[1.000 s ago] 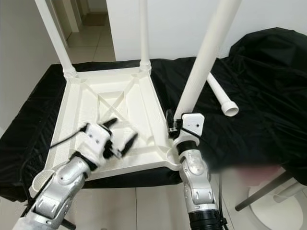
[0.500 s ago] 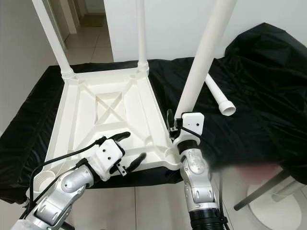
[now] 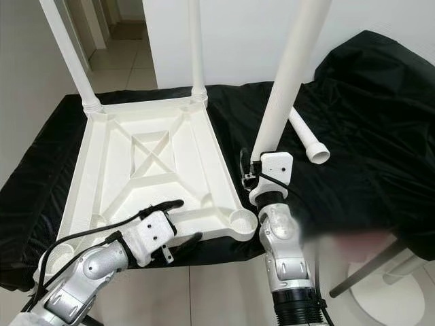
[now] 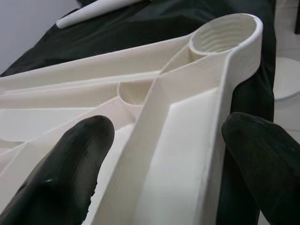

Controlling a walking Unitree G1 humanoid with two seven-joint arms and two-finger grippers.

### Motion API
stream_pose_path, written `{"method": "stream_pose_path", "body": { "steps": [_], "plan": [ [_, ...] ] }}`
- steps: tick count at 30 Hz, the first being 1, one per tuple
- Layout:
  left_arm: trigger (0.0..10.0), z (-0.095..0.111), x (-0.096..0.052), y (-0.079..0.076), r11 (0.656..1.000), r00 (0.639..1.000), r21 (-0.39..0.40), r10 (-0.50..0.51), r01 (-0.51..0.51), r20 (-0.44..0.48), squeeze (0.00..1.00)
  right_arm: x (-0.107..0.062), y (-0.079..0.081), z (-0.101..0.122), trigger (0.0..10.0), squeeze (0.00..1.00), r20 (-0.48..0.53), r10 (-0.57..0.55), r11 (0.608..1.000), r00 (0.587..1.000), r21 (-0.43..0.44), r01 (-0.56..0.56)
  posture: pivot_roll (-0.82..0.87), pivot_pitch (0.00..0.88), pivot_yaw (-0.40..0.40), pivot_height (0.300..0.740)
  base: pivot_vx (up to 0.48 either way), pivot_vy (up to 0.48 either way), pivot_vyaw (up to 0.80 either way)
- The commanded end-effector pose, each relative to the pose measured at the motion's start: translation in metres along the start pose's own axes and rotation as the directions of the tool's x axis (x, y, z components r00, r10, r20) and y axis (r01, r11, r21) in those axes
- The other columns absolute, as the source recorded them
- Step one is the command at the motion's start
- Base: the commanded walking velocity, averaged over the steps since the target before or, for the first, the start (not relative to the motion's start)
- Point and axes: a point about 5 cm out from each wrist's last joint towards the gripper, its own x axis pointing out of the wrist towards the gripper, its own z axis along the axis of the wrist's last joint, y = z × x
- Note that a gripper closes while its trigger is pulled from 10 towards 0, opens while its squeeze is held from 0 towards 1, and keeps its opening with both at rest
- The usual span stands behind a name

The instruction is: Building children table

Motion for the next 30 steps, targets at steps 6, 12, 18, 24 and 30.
{"method": "stream_pose_path", "body": {
  "steps": [6,12,18,24,30],
  "plan": [
    [10.0,-0.008,0.005,-0.003,0.999,0.999,0.035,-0.019,0.021,-0.047,0.00,0.006,0.001,0.005,10.0,0.00,0.020,0.000,1.000,1.000,-0.002,0.000,-0.03,0.013,0.031,0.740,0.000,0.000,0.00],
    [10.0,-0.015,0.020,0.005,0.997,0.994,0.074,0.037,-0.030,-0.102,0.00,0.009,0.001,0.008,10.0,0.00,0.031,-0.002,1.000,1.000,-0.010,0.002,-0.04,0.017,0.037,0.740,0.000,0.000,0.00],
    [10.0,-0.017,0.032,0.008,0.992,0.990,0.106,0.077,-0.064,-0.121,0.00,0.010,-0.001,0.009,10.0,0.00,0.034,-0.011,1.000,0.999,-0.014,0.011,-0.06,0.020,0.046,0.740,0.000,0.000,0.00],
    [10.0,-0.014,0.054,0.011,0.988,0.982,0.090,0.140,-0.129,-0.130,0.00,0.009,-0.005,0.006,10.0,0.00,0.016,-0.042,0.999,0.999,-0.017,0.042,-0.07,0.025,0.050,0.740,0.000,0.000,0.00],
    [10.0,-0.011,0.056,0.017,0.984,0.978,0.056,0.174,-0.169,-0.116,0.00,0.008,-0.006,-0.002,10.0,0.00,-0.030,-0.060,0.998,0.998,-0.007,0.060,-0.07,0.029,0.053,0.740,0.000,0.000,0.00]
  ]
}}
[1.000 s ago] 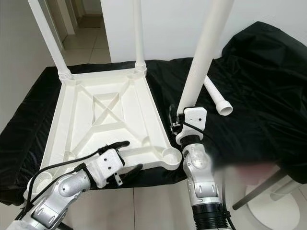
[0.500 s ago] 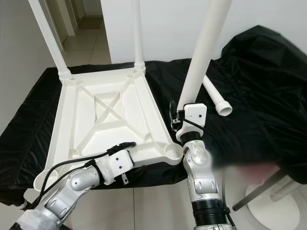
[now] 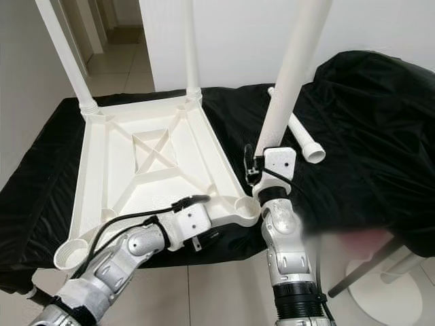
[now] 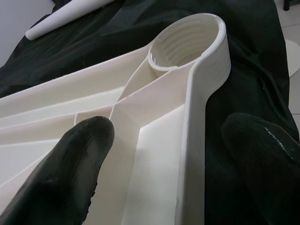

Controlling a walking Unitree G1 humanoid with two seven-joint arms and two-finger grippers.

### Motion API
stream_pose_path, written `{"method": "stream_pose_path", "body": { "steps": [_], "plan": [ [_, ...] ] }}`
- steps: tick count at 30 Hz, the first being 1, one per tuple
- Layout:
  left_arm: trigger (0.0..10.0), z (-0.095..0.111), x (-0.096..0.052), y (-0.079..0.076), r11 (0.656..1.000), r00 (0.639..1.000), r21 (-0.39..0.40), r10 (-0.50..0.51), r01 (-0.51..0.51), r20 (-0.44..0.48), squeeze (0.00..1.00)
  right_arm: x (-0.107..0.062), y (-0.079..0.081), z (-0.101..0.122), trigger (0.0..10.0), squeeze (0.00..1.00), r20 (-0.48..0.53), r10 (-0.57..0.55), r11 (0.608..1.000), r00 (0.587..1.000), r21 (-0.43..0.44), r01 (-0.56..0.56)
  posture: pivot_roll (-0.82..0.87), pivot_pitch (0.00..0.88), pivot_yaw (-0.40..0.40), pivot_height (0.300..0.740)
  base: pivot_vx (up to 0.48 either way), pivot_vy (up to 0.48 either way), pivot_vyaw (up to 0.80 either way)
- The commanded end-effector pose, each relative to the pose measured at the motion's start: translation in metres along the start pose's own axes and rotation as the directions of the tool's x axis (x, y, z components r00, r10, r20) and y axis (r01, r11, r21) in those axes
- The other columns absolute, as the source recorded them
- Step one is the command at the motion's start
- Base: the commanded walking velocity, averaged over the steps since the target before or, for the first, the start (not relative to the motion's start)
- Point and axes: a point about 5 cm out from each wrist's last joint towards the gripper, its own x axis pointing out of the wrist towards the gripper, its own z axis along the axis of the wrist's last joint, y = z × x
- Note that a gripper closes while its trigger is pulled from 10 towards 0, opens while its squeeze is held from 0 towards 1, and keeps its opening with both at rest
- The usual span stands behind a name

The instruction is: Building children table

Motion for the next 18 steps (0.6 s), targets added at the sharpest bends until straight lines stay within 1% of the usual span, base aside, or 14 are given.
{"method": "stream_pose_path", "body": {
  "steps": [1,4,5,6,7,8,11,12,16,17,18],
  "plan": [
    [10.0,-0.013,-0.005,0.011,0.974,0.973,-0.023,0.223,-0.225,-0.063,0.00,0.001,0.001,-0.002,10.0,0.00,-0.016,-0.004,1.000,1.000,0.008,0.004,-0.07,0.029,0.053,0.740,0.000,0.000,0.00],
    [10.0,-0.007,-0.008,0.013,0.970,0.974,-0.090,0.224,-0.226,-0.026,0.00,-0.003,0.004,-0.008,10.0,0.00,-0.055,0.012,1.000,0.998,0.012,-0.011,-0.06,0.030,0.054,0.740,0.000,0.000,0.00],
    [10.0,-0.007,-0.008,0.013,0.970,0.974,-0.090,0.224,-0.226,-0.026,0.00,-0.003,0.004,-0.008,10.0,0.00,-0.055,0.012,1.000,0.998,0.012,-0.011,-0.06,0.030,0.054,0.740,0.000,0.000,0.00],
    [10.0,-0.005,-0.010,0.013,0.970,0.977,-0.120,0.213,-0.213,-0.009,0.00,-0.005,0.006,-0.010,10.0,0.00,-0.059,0.036,0.999,0.998,0.003,-0.036,-0.06,0.030,0.054,0.740,0.000,0.000,0.00],
    [10.0,-0.005,-0.010,0.013,0.970,0.977,-0.120,0.213,-0.213,-0.009,0.00,-0.005,0.006,-0.010,10.0,0.00,-0.059,0.036,0.999,0.998,0.003,-0.036,-0.06,0.030,0.054,0.740,0.000,0.000,0.00],
    [10.0,-0.003,-0.012,0.013,0.969,0.979,-0.139,0.205,-0.203,0.003,0.00,-0.007,0.008,-0.010,10.0,0.00,-0.060,0.052,0.999,0.997,-0.004,-0.053,-0.06,0.030,0.054,0.740,0.000,0.000,0.00],
    [10.0,0.002,-0.023,0.016,0.958,0.985,-0.248,0.165,-0.146,0.058,0.00,-0.017,0.011,-0.015,10.0,0.00,-0.066,0.104,0.994,0.992,-0.016,-0.105,-0.05,0.030,0.048,0.740,0.000,0.000,0.00],
    [10.0,0.003,-0.025,0.016,0.954,0.986,-0.272,0.154,-0.131,0.067,0.00,-0.020,0.012,-0.016,10.0,0.00,-0.070,0.117,0.993,0.991,-0.021,-0.119,-0.05,0.028,0.047,0.740,0.000,0.000,0.00],
    [10.0,0.005,-0.033,0.017,0.949,0.989,-0.299,0.124,-0.094,0.082,0.00,-0.029,0.014,-0.021,10.0,0.00,-0.084,0.154,0.987,0.984,-0.042,-0.158,-0.05,0.029,0.046,0.740,0.000,0.000,0.00],
    [10.0,0.005,-0.033,0.017,0.949,0.989,-0.299,0.124,-0.094,0.082,0.00,-0.029,0.014,-0.021,10.0,0.00,-0.084,0.154,0.987,0.984,-0.042,-0.158,-0.05,0.029,0.046,0.740,0.000,0.000,0.00],
    [10.0,0.006,-0.036,0.014,0.948,0.991,-0.310,0.100,-0.068,0.086,0.00,-0.032,0.014,-0.023,10.0,0.00,-0.086,0.161,0.985,0.983,-0.044,-0.166,-0.05,0.029,0.046,0.740,0.000,0.000,0.00]
  ]
}}
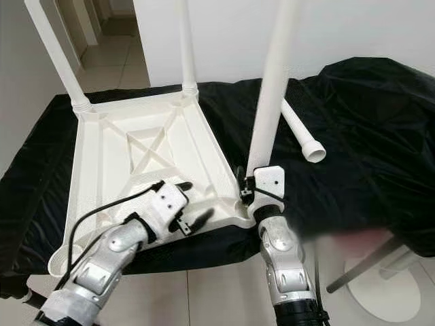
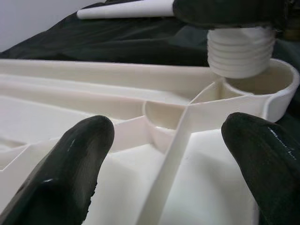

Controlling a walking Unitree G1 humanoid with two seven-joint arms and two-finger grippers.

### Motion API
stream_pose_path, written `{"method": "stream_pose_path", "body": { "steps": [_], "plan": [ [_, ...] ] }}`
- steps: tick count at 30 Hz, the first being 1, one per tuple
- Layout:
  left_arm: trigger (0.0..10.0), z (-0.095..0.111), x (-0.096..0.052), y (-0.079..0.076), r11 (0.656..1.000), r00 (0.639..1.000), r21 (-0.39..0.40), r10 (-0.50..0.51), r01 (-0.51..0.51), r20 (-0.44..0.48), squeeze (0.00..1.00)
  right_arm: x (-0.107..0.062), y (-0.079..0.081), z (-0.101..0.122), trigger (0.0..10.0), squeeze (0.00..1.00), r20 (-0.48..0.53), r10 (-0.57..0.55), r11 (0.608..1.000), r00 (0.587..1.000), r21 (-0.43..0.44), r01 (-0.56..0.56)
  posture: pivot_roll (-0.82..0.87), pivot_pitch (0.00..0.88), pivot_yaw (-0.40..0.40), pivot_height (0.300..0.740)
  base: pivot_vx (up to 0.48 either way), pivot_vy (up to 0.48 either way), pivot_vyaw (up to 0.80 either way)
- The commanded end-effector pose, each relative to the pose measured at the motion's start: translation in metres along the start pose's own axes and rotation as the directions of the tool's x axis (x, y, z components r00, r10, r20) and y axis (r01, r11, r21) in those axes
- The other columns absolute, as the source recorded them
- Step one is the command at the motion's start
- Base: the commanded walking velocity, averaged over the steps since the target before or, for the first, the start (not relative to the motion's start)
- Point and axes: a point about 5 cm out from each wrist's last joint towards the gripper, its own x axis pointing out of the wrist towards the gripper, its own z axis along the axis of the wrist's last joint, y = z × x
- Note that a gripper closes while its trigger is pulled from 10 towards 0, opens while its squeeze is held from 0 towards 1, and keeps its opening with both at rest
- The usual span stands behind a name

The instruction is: Building children table

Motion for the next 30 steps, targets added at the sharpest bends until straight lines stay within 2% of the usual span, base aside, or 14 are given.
{"method": "stream_pose_path", "body": {
  "steps": [1,9,18,24,30],
  "plan": [
    [10.0,-0.002,-0.004,-0.006,0.995,0.995,-0.024,-0.100,0.100,-0.012,0.00,-0.004,0.003,-0.002,10.0,0.00,-0.004,0.020,1.000,1.000,-0.005,-0.020,-0.05,0.029,0.046,0.740,0.000,0.000,0.00],
    [10.0,-0.004,-0.009,-0.015,0.994,0.993,-0.035,-0.102,0.100,-0.051,0.00,-0.022,0.009,-0.013,10.0,0.00,-0.015,0.084,0.996,0.996,-0.041,-0.084,-0.05,0.020,0.049,0.740,0.000,0.000,0.00],
    [10.0,-0.001,-0.016,-0.012,0.994,0.993,-0.043,-0.102,0.100,-0.052,0.00,-0.039,0.003,-0.018,10.0,0.00,-0.021,0.109,0.990,0.994,-0.090,-0.110,-0.05,0.031,0.051,0.740,0.000,0.000,0.00],
    [10.0,0.002,-0.017,-0.009,0.995,0.995,-0.049,-0.093,0.091,-0.047,0.00,-0.041,0.001,-0.020,10.0,0.00,-0.027,0.119,0.988,0.993,-0.098,-0.121,-0.05,0.034,0.053,0.740,0.000,0.000,0.00],
    [10.0,0.007,-0.017,-0.004,0.997,0.996,-0.032,-0.074,0.073,-0.039,0.00,-0.033,0.003,-0.025,10.0,0.00,-0.029,0.182,0.978,0.983,-0.102,-0.184,-0.05,0.034,0.053,0.740,0.000,0.000,0.00]
  ]
}}
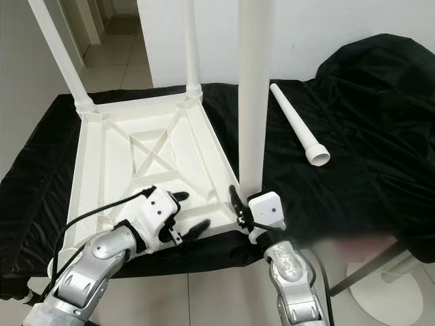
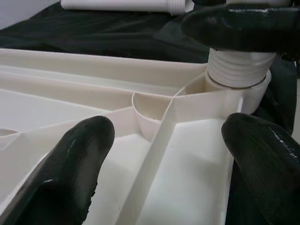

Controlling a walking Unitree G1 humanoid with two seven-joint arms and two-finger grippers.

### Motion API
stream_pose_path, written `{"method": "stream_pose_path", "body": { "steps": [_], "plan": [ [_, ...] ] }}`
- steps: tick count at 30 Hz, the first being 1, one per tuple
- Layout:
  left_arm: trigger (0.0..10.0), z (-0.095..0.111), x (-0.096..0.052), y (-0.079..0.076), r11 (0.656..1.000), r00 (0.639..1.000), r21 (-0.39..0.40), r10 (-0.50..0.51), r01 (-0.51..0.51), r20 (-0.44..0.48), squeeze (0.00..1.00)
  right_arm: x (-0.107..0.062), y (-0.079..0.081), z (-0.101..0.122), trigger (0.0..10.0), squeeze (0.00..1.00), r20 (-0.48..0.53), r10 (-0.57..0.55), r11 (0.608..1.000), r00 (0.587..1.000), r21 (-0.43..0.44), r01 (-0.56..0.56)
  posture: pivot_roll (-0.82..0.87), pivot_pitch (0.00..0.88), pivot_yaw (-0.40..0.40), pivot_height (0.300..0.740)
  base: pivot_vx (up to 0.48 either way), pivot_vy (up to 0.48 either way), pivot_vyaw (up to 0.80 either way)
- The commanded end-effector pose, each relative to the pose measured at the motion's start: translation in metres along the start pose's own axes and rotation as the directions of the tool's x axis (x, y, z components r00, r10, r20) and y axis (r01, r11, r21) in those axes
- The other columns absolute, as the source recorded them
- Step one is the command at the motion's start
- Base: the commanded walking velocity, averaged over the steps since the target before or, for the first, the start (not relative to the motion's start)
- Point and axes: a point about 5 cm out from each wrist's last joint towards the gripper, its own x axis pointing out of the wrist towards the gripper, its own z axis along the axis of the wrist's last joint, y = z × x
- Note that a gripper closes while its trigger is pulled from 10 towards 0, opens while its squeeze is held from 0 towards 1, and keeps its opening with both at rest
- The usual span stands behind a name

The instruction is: Building children table

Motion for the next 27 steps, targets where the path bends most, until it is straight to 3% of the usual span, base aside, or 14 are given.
{"method": "stream_pose_path", "body": {
  "steps": [1,11,16,21,23,27],
  "plan": [
    [10.0,0.000,-0.001,0.001,1.000,1.000,0.004,0.006,-0.006,-0.009,0.00,-0.003,0.004,-0.014,10.0,0.00,-0.071,0.023,1.000,0.997,0.019,-0.022,-0.05,0.034,0.053,0.740,0.000,0.000,0.00],
    [10.0,0.005,-0.002,0.005,0.999,1.000,0.016,0.029,-0.029,-0.005,0.00,-0.004,0.009,-0.016,10.0,0.00,-0.025,0.093,0.995,0.995,0.046,-0.092,-0.03,0.020,0.054,0.740,0.000,0.000,0.00],
    [10.0,0.006,-0.003,0.006,0.999,0.999,0.021,0.036,-0.035,-0.008,0.00,-0.005,0.013,-0.014,10.0,0.00,0.011,0.104,0.989,0.995,0.107,-0.104,-0.03,0.021,0.054,0.740,0.000,0.000,0.00],
    [10.0,0.006,-0.004,0.006,0.999,0.999,0.024,0.038,-0.038,-0.008,0.00,-0.006,0.015,-0.016,10.0,0.00,0.004,0.103,0.985,0.995,0.141,-0.103,-0.03,0.023,0.057,0.740,0.000,0.000,0.00],
    [10.0,0.007,-0.004,0.007,0.999,0.999,0.029,0.040,-0.039,-0.009,0.00,-0.008,0.016,-0.020,10.0,0.00,-0.021,0.087,0.973,0.996,0.215,-0.080,-0.03,0.030,0.059,0.740,0.000,0.000,0.00],
    [10.0,0.008,-0.005,0.007,0.999,0.999,0.035,0.038,-0.037,-0.012,0.00,-0.008,0.013,-0.027,10.0,0.00,-0.067,0.064,0.966,0.996,0.254,-0.045,-0.03,0.031,0.059,0.740,0.000,0.000,0.00]
  ]
}}
